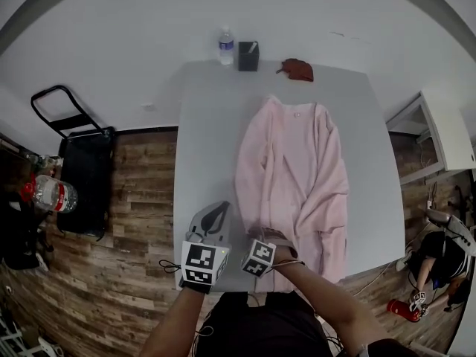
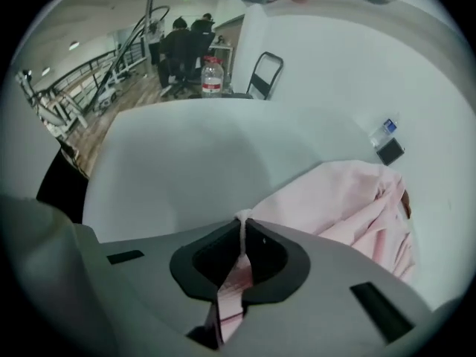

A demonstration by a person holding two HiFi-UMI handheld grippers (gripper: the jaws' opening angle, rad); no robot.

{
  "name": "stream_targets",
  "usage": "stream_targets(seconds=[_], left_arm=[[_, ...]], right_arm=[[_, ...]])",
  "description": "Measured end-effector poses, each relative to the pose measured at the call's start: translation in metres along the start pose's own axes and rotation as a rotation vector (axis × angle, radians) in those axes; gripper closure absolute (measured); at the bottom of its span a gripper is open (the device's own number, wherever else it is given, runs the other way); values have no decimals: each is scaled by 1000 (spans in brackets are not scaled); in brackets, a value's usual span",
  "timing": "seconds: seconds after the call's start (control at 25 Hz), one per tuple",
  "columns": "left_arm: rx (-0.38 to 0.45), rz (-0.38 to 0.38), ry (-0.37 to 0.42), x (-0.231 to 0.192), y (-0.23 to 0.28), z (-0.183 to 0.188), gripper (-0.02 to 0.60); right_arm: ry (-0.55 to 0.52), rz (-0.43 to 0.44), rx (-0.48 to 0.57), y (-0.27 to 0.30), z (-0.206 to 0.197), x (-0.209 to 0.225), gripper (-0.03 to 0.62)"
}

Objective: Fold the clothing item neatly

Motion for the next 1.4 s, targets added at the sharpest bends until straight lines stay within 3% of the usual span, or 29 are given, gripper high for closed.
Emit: stream_targets(seconds=[0.12, 0.32, 0.56, 0.96, 1.16, 1.4], left_arm=[[-2, 28, -18, -7, -1, -3, 569], [-13, 73, -36, -11, -3, -11, 569], [-47, 104, -73, 1, 1, -34, 569], [-124, 59, -158, 33, 54, -65, 565], [-137, 96, -193, 32, 103, -63, 424], [-83, 86, -226, 31, 154, -45, 408]], right_arm=[[125, 69, 104, -12, 11, 18, 568], [419, 186, 353, -49, 44, 73, 568], [645, 265, 606, -101, 71, 144, 568], [811, 343, 935, -182, 89, 211, 568], [880, 446, 1051, -209, 93, 230, 568], [878, 486, 1153, -236, 104, 251, 568]])
Point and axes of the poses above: the fingertips, and each gripper's own axes: y forward along the fingers, x to its right, z out of its top, the point moved 9 cm from there along -y, backward along the fingers, and after that the axes turned 2 degrees about z, right-handed, at the moved point
